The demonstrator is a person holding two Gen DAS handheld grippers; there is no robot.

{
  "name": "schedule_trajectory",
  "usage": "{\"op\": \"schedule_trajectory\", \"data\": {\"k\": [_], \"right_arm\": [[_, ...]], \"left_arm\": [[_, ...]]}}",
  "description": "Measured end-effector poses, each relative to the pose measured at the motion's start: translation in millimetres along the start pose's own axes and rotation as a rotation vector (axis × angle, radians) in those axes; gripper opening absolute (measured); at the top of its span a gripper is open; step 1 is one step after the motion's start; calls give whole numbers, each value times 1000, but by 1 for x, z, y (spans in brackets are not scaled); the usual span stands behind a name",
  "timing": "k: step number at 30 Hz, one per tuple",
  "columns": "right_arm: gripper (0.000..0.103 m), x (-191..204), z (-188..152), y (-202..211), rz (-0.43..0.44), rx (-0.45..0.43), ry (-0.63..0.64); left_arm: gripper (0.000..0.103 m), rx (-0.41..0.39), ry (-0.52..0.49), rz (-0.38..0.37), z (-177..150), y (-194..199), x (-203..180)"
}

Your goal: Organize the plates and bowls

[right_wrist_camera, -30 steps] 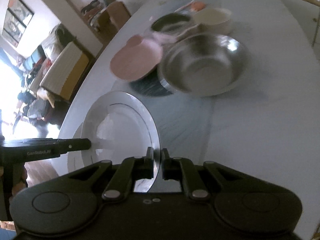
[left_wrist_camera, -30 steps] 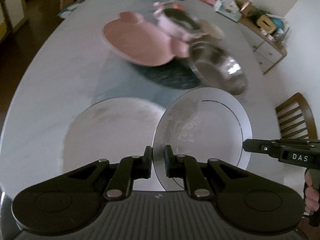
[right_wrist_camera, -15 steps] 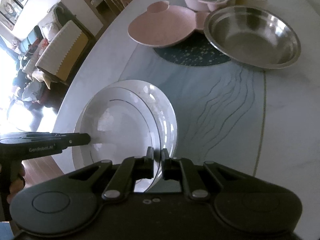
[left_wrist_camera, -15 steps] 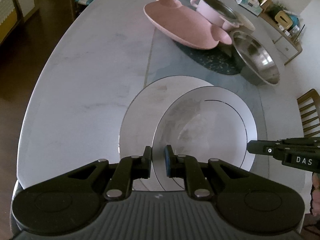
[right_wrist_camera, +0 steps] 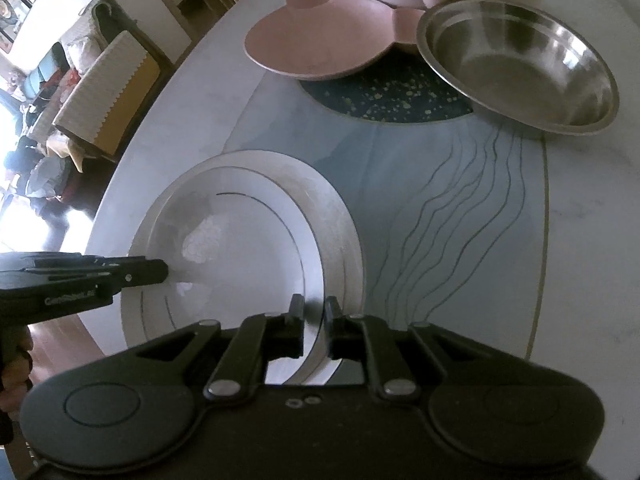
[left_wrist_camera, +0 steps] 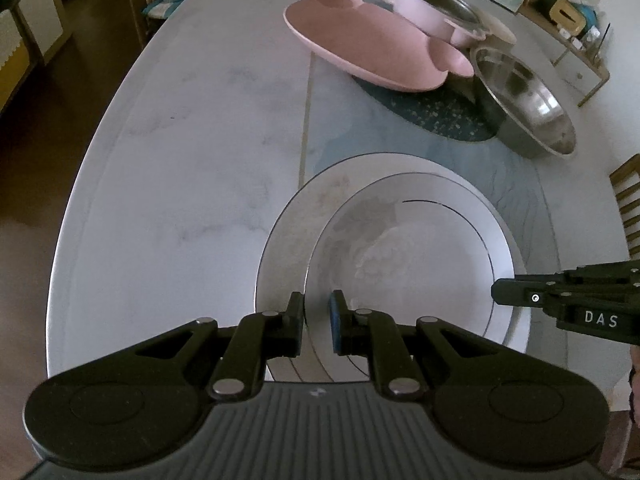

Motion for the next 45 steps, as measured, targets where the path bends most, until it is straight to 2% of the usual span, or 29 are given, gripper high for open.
{"op": "schedule_trajectory", "data": {"k": [15,19,26,33,36,38,40,45], "right_arm": [[15,6,2,-1,-20,5,19],[18,8,3,-1,-22,16,33],[29,14,3,1,-28,13,74],[41,18,-1,10,-34,-14,118],[48,20,-2,18,-37,-40,130],[48,21,-3,25,-38,-59,139],[50,21,-2,34,-38,-82,149],[66,18,1,59,-42,-165,173]], "left_arm": [[12,5,-29,27,1,-1,-3],[12,-2,-63,51,-2,1,-9],[12,-15,-72,54,-4,5,-7],[13,-68,-107,37,-6,22,-15],[21,-103,-126,18,-6,32,-23],[34,-130,-136,10,-6,39,-29],[41,-156,-145,3,-4,47,-37],[46,-209,-167,-25,2,64,-56]]}}
Point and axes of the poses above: each gripper's, at about its wrist camera, not at the fingertips, and y roughly against the way its jaws point, x to its left, z to its top, the point moved 1 cm from there along -y, roughly the way its jaws point, and after that the axes turned 4 degrees about z, right-handed, at the moved point
